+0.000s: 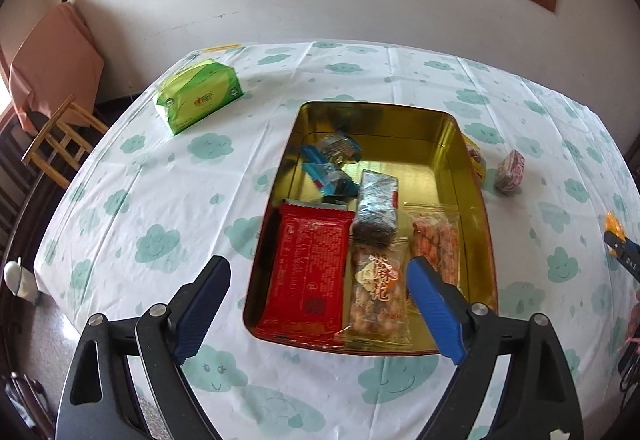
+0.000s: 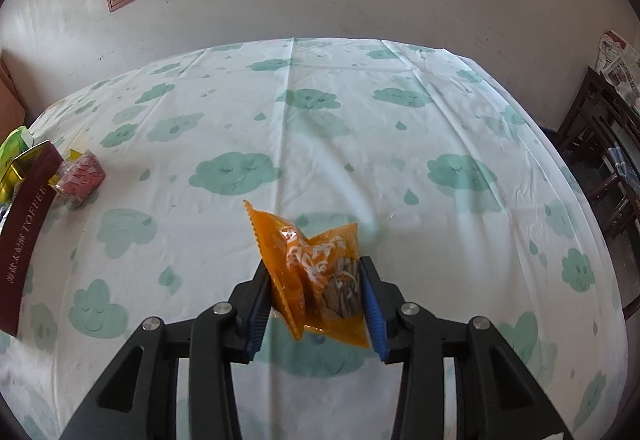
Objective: Organize snacks
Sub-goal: 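Carry the orange snack bag into the tin box and open the right tool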
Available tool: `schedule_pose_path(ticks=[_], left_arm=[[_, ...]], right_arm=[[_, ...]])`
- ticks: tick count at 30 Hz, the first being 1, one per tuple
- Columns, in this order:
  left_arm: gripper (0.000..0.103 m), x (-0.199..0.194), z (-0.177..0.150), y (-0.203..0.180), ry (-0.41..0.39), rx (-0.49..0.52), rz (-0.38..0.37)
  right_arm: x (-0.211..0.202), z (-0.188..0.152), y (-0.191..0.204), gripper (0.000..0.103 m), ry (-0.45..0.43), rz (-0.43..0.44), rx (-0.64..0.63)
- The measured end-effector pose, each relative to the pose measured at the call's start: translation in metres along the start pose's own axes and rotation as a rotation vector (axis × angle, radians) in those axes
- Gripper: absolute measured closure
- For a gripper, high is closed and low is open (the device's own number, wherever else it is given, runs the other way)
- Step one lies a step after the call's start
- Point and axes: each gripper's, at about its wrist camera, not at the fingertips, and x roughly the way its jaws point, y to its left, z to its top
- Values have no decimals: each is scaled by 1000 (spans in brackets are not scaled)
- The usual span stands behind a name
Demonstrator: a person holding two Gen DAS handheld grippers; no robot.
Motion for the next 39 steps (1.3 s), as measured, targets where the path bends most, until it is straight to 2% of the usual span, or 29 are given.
schedule_pose_path(ticks=[5,11,19,27,32,39], left_arm=[[14,0,-1,14,-5,-38,13],[13,-3,-3,33,-12,-77,31],[13,-4,-7,63,-14,-120,68],[13,-2,-17,93,6,-151,129],[13,-4,-23,114,12,-183,162],[13,-5,-25,124,21,-191,171]], right_arm=[[-15,-3,21,62,1,43,2],[-41,1,71,62,-23,129,-47],[-81,12,167,62,-67,294,-185],[-103,13,258,61,-75,435,-325],[-105,7,307,62,-56,477,-417],[-97,-4,337,62,-24,482,-480]])
